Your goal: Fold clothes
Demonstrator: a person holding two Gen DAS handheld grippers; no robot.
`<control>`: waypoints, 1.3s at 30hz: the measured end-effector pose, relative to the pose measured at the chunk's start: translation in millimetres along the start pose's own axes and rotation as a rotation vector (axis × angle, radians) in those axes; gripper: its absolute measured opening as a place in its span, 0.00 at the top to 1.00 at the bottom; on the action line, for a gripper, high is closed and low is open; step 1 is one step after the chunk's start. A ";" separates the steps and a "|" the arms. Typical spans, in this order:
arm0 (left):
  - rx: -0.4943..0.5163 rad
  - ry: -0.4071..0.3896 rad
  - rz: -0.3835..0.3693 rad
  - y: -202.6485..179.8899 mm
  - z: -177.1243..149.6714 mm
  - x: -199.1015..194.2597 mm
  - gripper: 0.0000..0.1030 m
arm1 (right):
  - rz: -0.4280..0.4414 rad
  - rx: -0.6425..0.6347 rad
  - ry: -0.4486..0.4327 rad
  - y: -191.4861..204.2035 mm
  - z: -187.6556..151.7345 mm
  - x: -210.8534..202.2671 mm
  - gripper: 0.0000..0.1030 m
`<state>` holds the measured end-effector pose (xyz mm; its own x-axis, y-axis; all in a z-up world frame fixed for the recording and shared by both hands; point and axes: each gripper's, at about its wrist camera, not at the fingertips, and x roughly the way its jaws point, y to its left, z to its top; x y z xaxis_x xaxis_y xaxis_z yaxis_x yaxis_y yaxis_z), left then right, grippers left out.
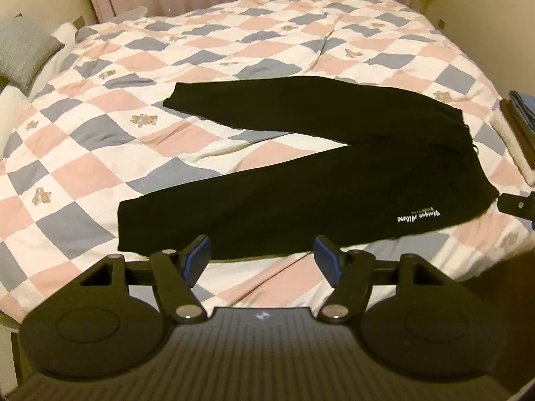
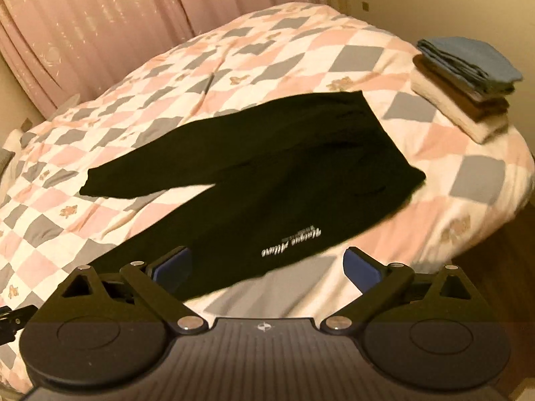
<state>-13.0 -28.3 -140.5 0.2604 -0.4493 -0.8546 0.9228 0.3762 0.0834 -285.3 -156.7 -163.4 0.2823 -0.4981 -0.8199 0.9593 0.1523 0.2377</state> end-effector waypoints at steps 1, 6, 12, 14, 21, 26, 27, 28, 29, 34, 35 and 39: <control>0.003 -0.005 0.001 4.5 -5.8 -3.8 0.36 | -0.005 0.003 -0.006 1.4 -6.5 -4.0 0.03; -0.009 0.000 0.007 23.6 -35.2 -21.1 0.36 | -0.026 0.025 -0.014 6.8 -39.3 -25.8 0.03; -0.003 -0.023 0.000 34.7 -63.2 -43.8 0.35 | -0.023 0.027 -0.036 11.6 -66.2 -52.9 0.02; -0.005 -0.028 -0.002 37.9 -70.2 -49.3 0.35 | -0.022 0.026 -0.044 12.6 -70.4 -57.7 0.02; -0.004 -0.039 0.002 46.7 -81.8 -59.0 0.34 | -0.033 0.029 -0.053 13.5 -78.3 -67.9 0.02; -0.003 -0.046 -0.004 52.1 -83.8 -59.1 0.31 | -0.097 -0.030 -0.055 26.3 -78.6 -70.9 0.02; -0.002 -0.044 -0.005 52.8 -84.1 -58.3 0.31 | -0.113 -0.048 -0.057 29.7 -78.5 -71.4 0.02; 0.001 -0.042 -0.005 53.5 -84.1 -57.3 0.31 | -0.124 -0.068 -0.061 33.6 -78.9 -71.8 0.02; 0.004 -0.039 -0.005 54.3 -84.0 -56.4 0.31 | -0.135 -0.087 -0.065 37.5 -79.3 -72.2 0.02; 0.010 -0.037 -0.004 56.9 -82.3 -52.2 0.31 | -0.131 -0.133 -0.072 48.8 -78.9 -70.2 0.02; 0.009 -0.037 -0.001 57.8 -81.7 -51.3 0.31 | -0.126 -0.135 -0.071 50.0 -78.1 -69.0 0.02; -0.001 -0.035 0.004 63.7 -79.3 -48.1 0.31 | -0.104 -0.147 -0.067 58.6 -76.0 -64.7 0.02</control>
<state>10.8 81.6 -134.7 0.2742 -0.4756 -0.8358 0.9214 0.3788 0.0867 -247.8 -50.6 -136.0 0.1864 -0.5725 -0.7985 0.9734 0.2181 0.0708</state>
